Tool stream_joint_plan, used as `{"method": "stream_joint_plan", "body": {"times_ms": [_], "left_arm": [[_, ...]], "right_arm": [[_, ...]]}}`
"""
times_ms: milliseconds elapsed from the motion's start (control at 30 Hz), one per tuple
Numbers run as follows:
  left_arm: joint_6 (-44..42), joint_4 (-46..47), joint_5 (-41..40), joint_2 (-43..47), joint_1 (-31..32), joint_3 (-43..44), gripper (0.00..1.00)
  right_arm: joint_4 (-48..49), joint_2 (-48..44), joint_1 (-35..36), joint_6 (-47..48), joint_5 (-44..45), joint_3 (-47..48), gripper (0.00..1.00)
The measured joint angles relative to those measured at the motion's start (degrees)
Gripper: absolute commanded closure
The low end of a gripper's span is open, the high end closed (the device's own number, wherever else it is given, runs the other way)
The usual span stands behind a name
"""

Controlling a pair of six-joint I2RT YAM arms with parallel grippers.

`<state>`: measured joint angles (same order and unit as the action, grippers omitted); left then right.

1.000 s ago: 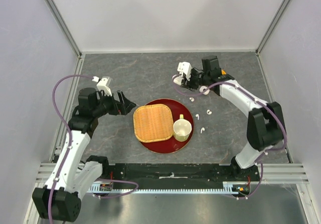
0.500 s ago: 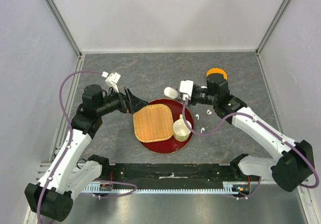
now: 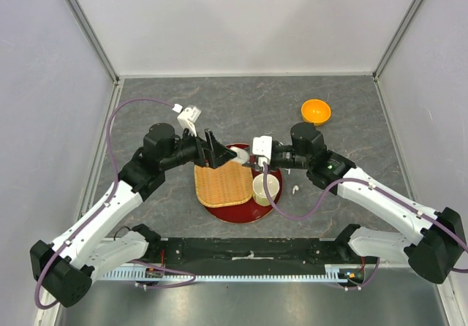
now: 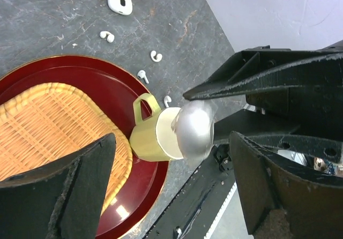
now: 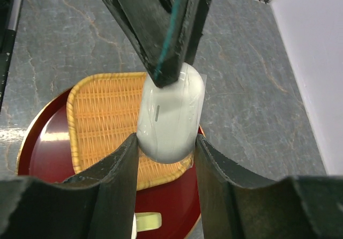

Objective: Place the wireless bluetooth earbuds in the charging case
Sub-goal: Pick up the charging case at the center of the board.

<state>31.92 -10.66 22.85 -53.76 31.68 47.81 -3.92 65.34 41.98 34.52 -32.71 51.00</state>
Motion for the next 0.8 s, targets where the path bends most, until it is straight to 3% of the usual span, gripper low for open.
{"method": "stream_joint_plan", "body": {"times_ms": [200,533,667,800], "left_arm": [[0.52,0.76,-2.03,-1.36,2.49,0.04,0.26],[0.94,1.09,-2.84,-2.56,4.13,0.15,0.29],[0.94,0.44,-2.84,-2.56,4.15,0.15,0.36],[0.98,0.48,-2.78,-3.02,4.2,0.46,0.37]], "right_arm": [[0.02,-0.04,2.36,-0.79,1.36,-0.7,1.0],[0.48,-0.07,3.28,-1.33,5.25,-1.38,1.0],[0.48,-0.2,3.3,-1.33,6.12,-1.88,1.0],[0.5,-0.42,3.37,-1.38,6.14,-1.88,1.0]]}}
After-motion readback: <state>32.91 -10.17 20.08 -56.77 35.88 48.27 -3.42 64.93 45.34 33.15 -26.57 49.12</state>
